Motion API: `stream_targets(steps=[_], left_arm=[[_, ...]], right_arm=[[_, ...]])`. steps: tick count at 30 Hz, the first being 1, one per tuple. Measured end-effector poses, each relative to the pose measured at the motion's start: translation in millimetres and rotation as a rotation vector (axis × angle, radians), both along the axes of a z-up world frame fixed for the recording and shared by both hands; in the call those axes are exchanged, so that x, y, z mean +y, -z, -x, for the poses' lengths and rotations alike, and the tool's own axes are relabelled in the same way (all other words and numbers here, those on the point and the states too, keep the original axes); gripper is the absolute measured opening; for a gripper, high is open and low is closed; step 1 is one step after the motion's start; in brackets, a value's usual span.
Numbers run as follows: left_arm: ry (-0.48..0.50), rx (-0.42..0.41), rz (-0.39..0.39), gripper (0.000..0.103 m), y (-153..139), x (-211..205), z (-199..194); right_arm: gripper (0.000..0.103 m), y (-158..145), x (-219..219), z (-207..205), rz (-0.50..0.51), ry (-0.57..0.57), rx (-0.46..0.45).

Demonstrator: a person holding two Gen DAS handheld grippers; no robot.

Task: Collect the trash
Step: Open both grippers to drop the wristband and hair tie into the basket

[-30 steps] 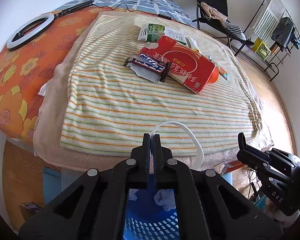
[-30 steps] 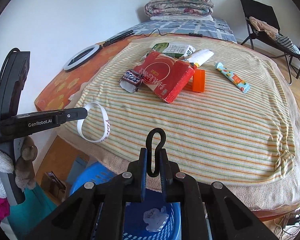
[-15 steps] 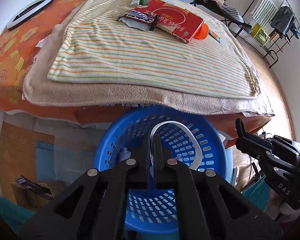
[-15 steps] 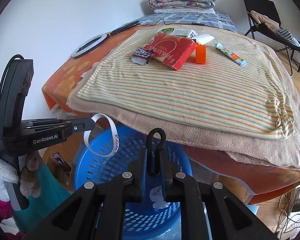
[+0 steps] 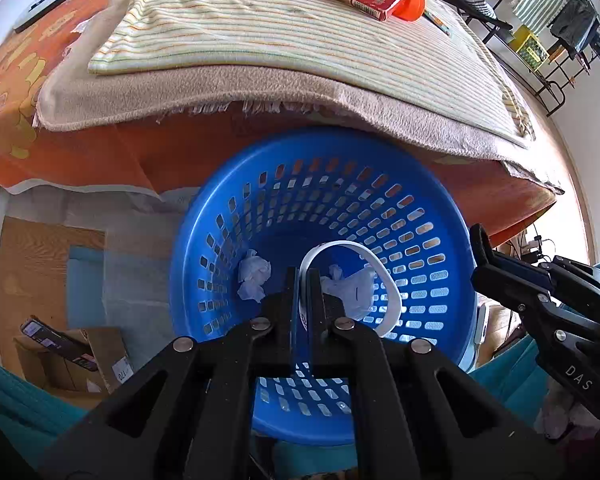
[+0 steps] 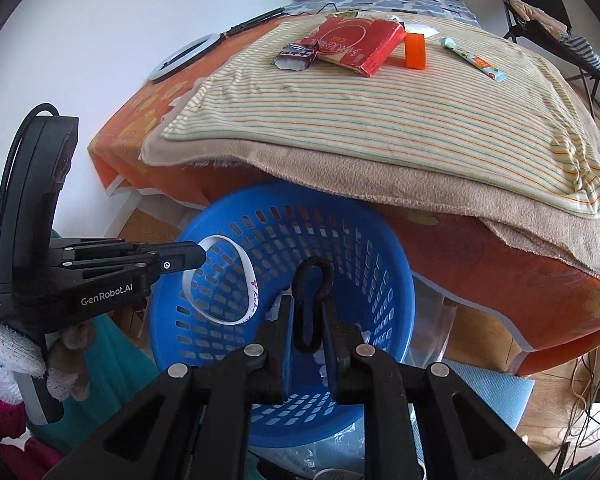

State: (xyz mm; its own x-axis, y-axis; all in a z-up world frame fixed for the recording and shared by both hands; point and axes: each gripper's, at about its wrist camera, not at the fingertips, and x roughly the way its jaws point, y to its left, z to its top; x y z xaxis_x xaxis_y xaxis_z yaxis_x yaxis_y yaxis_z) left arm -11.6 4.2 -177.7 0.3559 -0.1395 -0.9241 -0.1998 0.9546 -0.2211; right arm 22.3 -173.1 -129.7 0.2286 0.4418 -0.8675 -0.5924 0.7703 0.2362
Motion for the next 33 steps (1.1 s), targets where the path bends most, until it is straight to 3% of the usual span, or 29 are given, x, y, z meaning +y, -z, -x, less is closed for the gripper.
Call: stream_targets(steps=[10,13,15,17,19,22,25,28,33], left_arm=[[-0.006,0.014,-0.013,0.000,4,1,5],[-0.004,0.016,-0.015,0.005,4,0,5],[-0.007,0.014,-0.020,0.011,3,0,5],[-0.013,0.010,-0.021,0.031,2,1,5],[-0.019,-0.001,-0.022,0.041,0,3,6],[-0.027,-0.005,-0.015,0.042,-1,4,6],[-0.030,0.000,-0.011,0.044,0,5,5],[-0.040,-0.007,-0.012,0.063,-2,7,5],[-0.057,-0.009,0.002,0.066,-3,11,5]], right_arm=[[0.033,8,-1,3,-0.001,0.008,0.041],[0.038,9,-3,3,0.004,0.021,0.049],[0.046,9,-5,3,0.007,0.031,0.051],[0.053,8,-5,3,0.008,0.037,0.049],[0.060,7,-5,3,0.013,0.041,0.046],[0.071,7,-5,3,0.019,0.047,0.047],[0.076,8,-4,3,0.025,0.048,0.050],[0.081,8,-4,2,0.032,0.050,0.051],[0.086,8,-3,2,0.047,0.055,0.047]])
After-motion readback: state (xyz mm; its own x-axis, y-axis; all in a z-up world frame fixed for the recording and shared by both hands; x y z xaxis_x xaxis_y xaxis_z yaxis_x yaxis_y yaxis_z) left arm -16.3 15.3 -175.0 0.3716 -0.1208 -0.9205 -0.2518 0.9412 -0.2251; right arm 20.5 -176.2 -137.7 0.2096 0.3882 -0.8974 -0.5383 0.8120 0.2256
